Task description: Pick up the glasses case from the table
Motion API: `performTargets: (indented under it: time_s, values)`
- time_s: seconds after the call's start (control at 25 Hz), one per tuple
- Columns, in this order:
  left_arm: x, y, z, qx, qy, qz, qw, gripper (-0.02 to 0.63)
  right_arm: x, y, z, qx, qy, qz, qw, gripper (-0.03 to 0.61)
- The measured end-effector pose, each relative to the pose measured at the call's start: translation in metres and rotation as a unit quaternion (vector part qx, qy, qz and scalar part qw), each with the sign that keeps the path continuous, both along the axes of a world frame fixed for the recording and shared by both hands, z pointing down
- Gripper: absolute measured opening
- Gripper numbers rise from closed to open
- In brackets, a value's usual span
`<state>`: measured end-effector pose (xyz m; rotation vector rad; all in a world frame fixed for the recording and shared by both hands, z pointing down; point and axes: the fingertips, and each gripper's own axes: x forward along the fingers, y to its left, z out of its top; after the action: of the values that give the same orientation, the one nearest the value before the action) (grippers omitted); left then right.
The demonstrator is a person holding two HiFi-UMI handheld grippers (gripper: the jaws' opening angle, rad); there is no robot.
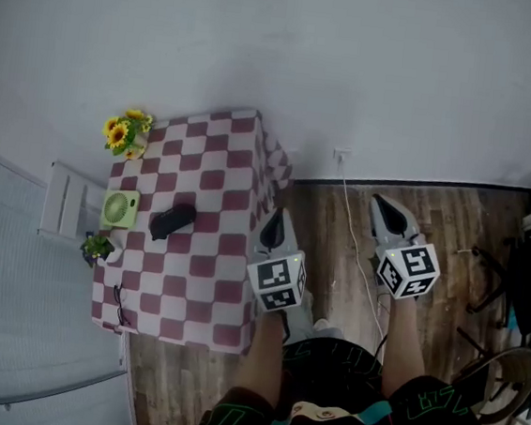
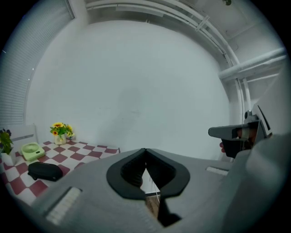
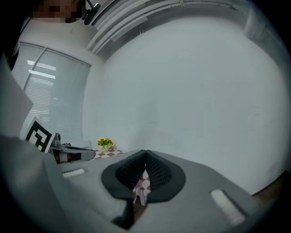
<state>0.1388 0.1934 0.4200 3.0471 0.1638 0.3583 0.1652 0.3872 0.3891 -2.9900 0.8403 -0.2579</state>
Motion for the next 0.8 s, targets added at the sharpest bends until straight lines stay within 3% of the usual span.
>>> performTargets:
  time_s: [0.36, 0.8]
  values:
    - [0.103, -0.045, 0.026, -0.022, -0.029, -0.026, 0.9990, 0.009, 0.115, -0.050, 0.013, -0.023, -0.022, -0.021, 0.999, 0.003]
    - [0.160, -0.137, 0.040, -0.046, -0.041, -0.096, 0.9935, 0.009, 0.192, -0.154, 0.018, -0.056, -0.030, -0.095, 0.993, 0.003]
